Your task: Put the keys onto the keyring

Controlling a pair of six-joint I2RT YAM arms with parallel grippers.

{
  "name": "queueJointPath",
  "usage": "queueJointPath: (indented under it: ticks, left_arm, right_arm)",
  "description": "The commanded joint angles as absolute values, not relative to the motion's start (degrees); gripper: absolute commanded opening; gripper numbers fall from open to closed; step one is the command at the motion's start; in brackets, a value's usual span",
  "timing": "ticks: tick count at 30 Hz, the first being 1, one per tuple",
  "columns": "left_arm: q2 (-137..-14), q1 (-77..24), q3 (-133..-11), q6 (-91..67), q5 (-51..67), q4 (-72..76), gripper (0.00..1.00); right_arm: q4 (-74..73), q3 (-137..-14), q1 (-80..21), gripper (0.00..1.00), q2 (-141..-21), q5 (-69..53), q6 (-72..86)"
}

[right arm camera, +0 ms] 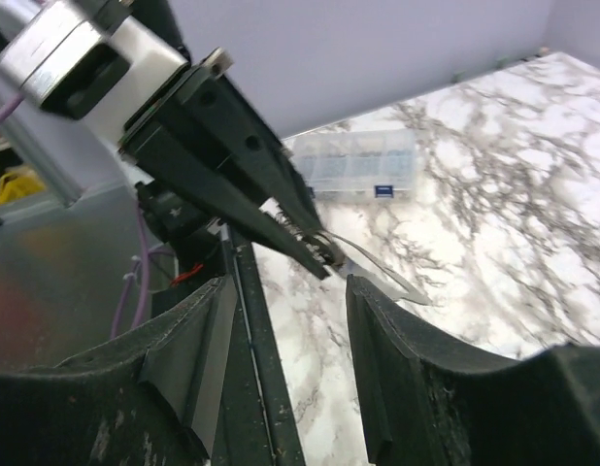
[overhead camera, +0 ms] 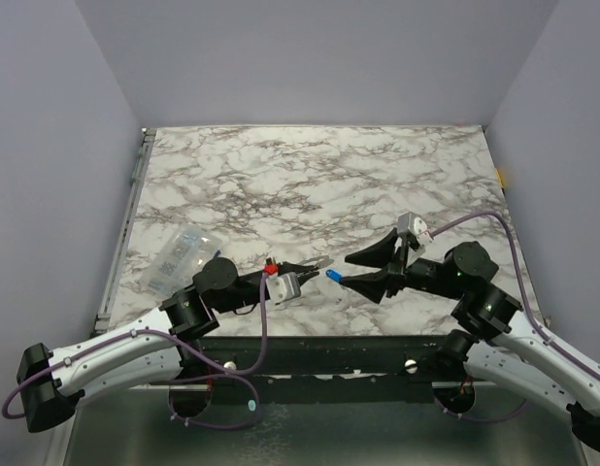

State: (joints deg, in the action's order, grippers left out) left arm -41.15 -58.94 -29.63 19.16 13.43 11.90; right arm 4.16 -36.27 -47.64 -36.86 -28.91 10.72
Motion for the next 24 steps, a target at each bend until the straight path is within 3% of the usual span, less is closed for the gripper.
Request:
queueJointPath:
  ticks: [1, 10, 17, 24]
  left_arm:
    - [-39.95, -60.71, -27.91, 34.38, 15.09, 9.05, 0.00]
    - [-38.32, -62.91, -28.58, 58.14, 15.99, -4.07, 0.00]
    - [-36.65, -63.19, -26.89, 60.84, 16.32, -4.70, 0.00]
    - [-36.19, -63.24, -26.30, 59.69, 18.02, -4.55, 0.00]
  right_arm:
    - [0.22, -37.51, -47.97, 0.58, -34.43, -18.48, 10.80]
    - [-5.80, -38.04, -47.98, 0.58, -34.48, -13.34, 10.20]
    - [-10.00, -38.81, -47.93, 0.59, -35.36, -9.99, 12.96]
    - [-23.26, -44.08, -47.98, 0.62, -43.76, 6.00, 22.71]
